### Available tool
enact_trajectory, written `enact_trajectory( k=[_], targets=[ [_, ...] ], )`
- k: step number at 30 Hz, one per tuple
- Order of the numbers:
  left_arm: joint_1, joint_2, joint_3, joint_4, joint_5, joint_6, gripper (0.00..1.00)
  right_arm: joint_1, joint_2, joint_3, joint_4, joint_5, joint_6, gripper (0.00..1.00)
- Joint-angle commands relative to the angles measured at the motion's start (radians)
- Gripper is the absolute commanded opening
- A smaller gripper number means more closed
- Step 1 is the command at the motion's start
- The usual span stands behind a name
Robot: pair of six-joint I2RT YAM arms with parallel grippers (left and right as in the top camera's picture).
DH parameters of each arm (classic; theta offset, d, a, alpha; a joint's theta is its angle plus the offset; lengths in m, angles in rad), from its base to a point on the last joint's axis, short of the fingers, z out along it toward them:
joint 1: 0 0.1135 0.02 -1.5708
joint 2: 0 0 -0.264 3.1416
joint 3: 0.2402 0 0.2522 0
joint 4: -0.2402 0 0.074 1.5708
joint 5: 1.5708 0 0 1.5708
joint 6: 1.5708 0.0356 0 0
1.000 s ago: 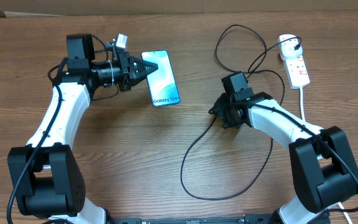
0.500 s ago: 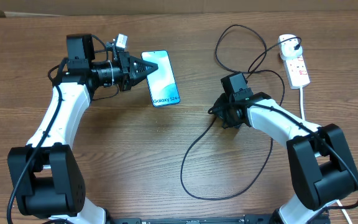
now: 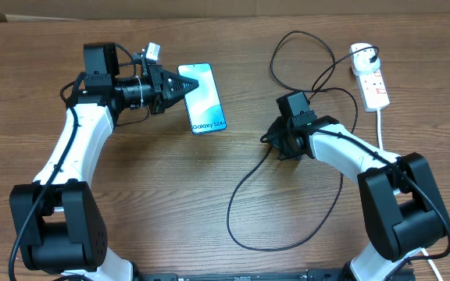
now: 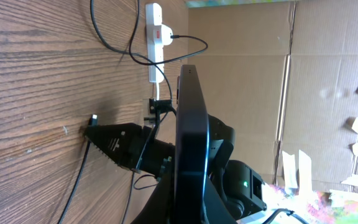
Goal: Plug charger to phone and switch on socket
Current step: 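Close the right gripper on the cable just behind the plug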
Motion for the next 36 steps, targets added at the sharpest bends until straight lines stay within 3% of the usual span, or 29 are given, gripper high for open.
enact_trajectory(
  k=[1, 7, 25, 36],
  targets=[
    [-0.005, -0.003, 0.01, 0.002, 0.031, -0.021, 0.04, 0.004, 0.025, 0.01, 0.003, 0.008, 0.005, 0.26],
    [-0.005, -0.003, 0.01, 0.002, 0.031, -0.021, 0.04, 0.004, 0.025, 0.01, 0.01, 0.01, 0.005, 0.16],
    [-0.005, -0.003, 0.01, 0.002, 0.031, -0.024, 0.04, 0.004, 0.025, 0.01, 0.021, 0.039, 0.004, 0.16],
    [-0.005, -0.003, 0.01, 0.002, 0.032, -0.024, 0.04, 0.004, 0.025, 0.01, 0.021, 0.053, 0.004, 0.11]
  ],
)
